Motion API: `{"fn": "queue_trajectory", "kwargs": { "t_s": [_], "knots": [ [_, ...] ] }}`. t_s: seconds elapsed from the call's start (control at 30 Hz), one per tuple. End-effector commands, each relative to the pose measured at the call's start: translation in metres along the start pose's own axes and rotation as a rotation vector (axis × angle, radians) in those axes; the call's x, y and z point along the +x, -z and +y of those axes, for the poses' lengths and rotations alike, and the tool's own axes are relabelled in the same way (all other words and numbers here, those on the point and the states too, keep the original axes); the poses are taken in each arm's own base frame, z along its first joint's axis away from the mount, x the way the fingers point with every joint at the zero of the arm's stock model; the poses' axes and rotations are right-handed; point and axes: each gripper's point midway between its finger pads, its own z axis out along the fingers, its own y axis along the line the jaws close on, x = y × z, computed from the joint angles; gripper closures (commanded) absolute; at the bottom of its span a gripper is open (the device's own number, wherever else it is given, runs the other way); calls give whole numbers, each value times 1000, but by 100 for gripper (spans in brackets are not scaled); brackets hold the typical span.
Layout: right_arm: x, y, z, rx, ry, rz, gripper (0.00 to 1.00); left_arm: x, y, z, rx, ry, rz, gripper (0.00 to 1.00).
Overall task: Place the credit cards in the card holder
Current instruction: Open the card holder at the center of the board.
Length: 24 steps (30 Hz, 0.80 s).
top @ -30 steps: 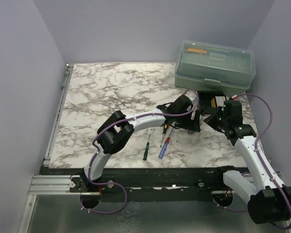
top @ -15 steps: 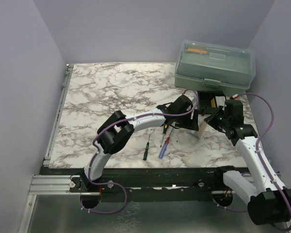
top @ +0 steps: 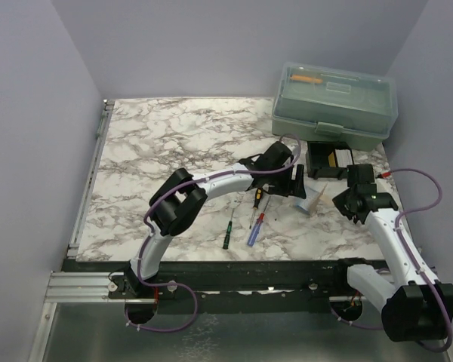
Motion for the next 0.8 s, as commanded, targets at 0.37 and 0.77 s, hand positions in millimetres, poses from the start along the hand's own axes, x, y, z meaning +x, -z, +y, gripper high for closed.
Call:
{"fn": "queue_trajectory", "kwargs": {
  "t_s": [0.37,0.77],
  "knots": [
    [-69,5,-23,52,-44,-140,56,12,-17,14,12,43,59,33],
    [-25,21,70,-348,362,135,43,8,-22,20,1,36,54,38]
  ]
}}
